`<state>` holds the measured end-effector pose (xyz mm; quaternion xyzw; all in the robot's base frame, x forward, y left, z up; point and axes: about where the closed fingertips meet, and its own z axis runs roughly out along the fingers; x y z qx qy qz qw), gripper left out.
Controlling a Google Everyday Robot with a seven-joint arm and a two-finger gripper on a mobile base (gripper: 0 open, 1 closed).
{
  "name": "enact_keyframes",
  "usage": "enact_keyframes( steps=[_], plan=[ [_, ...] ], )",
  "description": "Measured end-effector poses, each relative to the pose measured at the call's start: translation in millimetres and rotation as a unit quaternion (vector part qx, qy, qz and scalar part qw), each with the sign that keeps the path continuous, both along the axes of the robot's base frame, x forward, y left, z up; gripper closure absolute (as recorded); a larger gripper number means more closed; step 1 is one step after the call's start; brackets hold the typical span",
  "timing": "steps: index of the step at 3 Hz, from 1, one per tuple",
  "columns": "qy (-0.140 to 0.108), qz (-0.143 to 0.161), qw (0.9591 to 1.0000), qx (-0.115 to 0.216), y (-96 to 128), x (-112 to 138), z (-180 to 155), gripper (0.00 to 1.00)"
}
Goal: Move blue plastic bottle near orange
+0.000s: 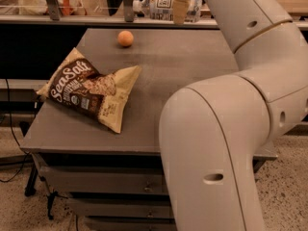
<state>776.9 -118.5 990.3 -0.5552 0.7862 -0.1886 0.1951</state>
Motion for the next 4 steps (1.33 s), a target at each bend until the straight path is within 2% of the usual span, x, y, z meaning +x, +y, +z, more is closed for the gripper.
enact_keyframes(
  steps=[1,2,4],
  plan=[
    [0.000,0.000,1.0000,0.000,0,0,0,1.00],
    [0.000,-0.005,1.0000,0.005,2,9,-15,1.00],
    [0.022,-0.018,0.9995,0.011,5,22,-57,1.00]
  ],
)
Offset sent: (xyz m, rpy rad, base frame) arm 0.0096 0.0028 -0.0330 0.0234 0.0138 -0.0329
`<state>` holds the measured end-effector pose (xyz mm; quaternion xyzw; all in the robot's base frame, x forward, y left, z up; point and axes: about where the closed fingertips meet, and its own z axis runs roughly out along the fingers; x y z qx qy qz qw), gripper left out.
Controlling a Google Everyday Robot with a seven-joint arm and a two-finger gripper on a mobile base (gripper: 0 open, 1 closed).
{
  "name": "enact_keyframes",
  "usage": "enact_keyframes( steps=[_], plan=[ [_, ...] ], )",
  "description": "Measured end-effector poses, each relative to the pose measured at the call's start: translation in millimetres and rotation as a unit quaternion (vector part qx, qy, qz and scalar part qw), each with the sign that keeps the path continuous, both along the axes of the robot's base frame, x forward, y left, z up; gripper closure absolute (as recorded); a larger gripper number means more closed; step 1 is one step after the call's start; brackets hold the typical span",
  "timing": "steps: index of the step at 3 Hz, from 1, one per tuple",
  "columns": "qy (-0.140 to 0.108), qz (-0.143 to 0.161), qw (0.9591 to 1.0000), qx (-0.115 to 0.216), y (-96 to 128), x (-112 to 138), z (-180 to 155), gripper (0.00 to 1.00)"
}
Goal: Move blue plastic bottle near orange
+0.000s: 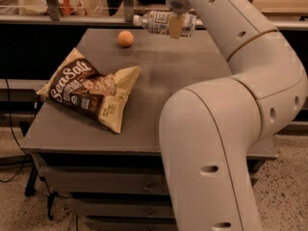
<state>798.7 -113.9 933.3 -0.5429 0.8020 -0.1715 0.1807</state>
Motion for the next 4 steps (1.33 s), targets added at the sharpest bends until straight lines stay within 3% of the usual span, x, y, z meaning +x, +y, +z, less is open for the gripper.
enact_keyframes(
  steps=[3,4],
  plan=[
    [0.044,0.023,0.9986,0.017,24,16,-58,1.00],
    [0.057,0.034,0.9976,0.021,34,17,-69,0.82]
  ],
)
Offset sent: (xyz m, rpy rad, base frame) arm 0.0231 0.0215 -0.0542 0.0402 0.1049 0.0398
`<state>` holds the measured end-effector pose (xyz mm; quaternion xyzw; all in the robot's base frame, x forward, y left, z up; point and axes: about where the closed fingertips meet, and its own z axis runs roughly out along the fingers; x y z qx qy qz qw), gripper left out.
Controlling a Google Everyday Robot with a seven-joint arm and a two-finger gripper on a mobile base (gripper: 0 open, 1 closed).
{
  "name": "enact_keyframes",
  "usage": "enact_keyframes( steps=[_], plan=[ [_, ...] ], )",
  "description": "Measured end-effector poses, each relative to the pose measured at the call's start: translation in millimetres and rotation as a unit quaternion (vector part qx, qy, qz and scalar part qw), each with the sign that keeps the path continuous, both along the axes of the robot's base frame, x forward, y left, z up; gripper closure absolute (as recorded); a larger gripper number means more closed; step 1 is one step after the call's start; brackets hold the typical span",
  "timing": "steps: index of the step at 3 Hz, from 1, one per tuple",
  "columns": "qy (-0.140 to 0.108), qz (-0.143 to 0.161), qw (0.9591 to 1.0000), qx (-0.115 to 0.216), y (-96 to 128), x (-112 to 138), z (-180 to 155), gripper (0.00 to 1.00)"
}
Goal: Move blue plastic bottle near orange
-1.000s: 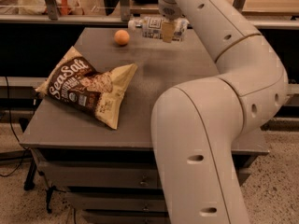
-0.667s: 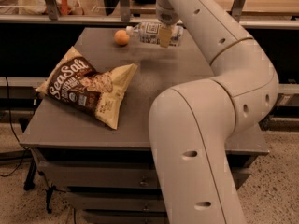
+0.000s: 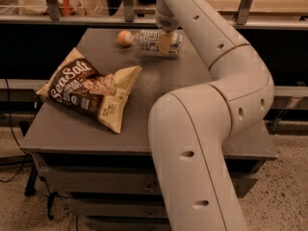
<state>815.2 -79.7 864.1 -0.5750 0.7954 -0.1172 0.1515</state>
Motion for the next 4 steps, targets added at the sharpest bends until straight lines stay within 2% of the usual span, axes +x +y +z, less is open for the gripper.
enact_keyframes(
  steps=[3,4],
  plan=[
    [0.016,0.009,0.9998,0.010,11.2,0.6,-11.8,0.13],
    [0.018,0.010,0.9997,0.010,13.1,0.9,-12.9,0.00]
  ],
)
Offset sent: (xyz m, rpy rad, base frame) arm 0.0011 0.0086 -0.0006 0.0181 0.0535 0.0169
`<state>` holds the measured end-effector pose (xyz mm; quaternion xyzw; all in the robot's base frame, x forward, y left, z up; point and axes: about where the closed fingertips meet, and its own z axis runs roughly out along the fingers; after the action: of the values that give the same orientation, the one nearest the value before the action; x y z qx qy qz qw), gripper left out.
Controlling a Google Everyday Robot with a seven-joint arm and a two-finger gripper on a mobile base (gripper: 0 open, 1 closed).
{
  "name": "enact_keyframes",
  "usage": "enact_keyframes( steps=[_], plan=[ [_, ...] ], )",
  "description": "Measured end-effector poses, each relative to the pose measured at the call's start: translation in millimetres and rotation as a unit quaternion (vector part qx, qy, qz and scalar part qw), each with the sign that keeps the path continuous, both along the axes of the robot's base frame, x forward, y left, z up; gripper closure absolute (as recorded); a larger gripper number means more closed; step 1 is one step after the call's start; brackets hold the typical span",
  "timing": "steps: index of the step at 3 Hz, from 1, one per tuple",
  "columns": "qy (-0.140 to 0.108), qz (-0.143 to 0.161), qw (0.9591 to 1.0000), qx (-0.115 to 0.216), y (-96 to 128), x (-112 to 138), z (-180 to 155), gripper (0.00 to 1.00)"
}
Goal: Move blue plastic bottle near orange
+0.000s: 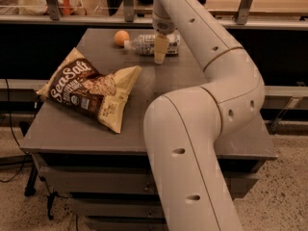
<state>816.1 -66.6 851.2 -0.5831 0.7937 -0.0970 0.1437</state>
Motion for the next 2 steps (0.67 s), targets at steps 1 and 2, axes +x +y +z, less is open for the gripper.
enact_keyframes(
  steps=[1,2],
  plan=[
    [0.000,0.000,1.0000,0.000,0.4,0.0,0.2,0.00],
    [-0.009,-0.005,0.9999,-0.004,-6.3,0.9,9.4,0.00]
  ],
)
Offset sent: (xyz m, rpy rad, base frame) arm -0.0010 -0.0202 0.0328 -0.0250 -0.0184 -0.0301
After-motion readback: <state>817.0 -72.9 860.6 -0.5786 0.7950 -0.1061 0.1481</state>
